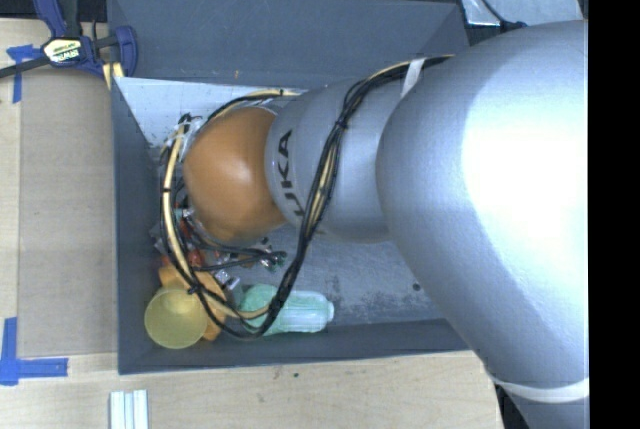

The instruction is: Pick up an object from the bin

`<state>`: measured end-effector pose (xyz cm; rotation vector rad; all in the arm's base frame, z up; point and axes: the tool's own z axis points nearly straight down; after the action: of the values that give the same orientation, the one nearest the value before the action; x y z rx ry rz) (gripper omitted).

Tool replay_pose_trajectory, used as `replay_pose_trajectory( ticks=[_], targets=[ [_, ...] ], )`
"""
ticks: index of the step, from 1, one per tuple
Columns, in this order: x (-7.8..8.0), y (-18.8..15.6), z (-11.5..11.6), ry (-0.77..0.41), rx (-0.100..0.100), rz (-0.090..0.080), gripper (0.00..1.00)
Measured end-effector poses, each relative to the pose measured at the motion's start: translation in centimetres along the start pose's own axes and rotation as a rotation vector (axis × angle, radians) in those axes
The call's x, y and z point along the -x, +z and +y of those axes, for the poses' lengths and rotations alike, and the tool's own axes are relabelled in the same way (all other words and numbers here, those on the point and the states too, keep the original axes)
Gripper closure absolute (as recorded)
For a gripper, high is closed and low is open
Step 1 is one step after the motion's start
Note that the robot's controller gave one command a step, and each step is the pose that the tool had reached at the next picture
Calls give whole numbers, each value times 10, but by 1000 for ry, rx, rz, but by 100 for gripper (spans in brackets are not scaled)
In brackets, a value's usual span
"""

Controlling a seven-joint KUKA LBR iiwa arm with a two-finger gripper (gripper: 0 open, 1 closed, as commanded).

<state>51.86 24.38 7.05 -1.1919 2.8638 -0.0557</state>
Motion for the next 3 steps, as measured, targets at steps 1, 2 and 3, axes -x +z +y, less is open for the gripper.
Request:
replay_pose_trajectory(
  ticks=[1, 2, 3],
  targets=[
    [-18, -7, 14, -367, -8, -6, 0],
    [-16, -5, 12, -375, -6, -3, 0],
    [-6, -57, -38, -559, -12, -8, 0]
  ],
)
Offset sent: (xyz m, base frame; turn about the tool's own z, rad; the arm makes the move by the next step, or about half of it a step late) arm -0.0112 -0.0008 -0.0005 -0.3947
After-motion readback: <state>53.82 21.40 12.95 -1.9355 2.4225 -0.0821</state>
